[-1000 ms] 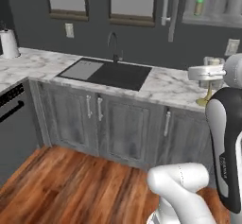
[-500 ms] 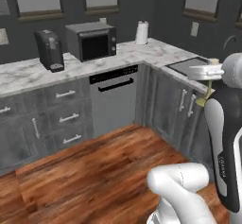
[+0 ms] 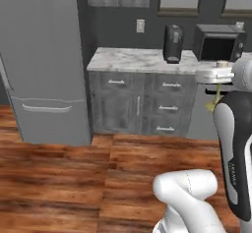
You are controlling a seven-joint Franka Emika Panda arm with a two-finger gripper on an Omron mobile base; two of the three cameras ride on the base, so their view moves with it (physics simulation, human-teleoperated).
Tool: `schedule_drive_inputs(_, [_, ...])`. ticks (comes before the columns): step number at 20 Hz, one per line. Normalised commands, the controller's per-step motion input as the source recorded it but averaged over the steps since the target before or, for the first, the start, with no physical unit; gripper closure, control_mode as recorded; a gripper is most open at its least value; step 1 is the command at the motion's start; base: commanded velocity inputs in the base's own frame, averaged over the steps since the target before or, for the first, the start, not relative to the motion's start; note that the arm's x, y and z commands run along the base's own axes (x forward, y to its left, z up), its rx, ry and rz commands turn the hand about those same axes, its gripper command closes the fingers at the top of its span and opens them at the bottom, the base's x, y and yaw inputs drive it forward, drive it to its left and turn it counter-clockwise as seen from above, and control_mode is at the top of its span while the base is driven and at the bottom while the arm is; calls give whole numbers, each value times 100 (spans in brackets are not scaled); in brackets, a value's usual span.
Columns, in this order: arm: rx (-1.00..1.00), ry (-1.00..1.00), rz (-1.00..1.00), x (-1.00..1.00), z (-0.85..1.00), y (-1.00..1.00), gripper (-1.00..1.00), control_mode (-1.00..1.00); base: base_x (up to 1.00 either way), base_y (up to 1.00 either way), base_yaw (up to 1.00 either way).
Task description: Get the candle and the beer from the cabinet and move them to the dining counter.
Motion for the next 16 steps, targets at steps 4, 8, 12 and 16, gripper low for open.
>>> schedule_drive_inputs(4, [0,0,0,0,0,0,100,100,-34,0,95])
schedule_drive_inputs(8, [0,0,0,0,0,0,100,100,-23,0,93])
schedule_drive_inputs(12, [0,0,0,0,0,0,100,100,-19,0,90])
schedule_drive_inputs(16, [0,0,0,0,0,0,100,100,-14,0,88])
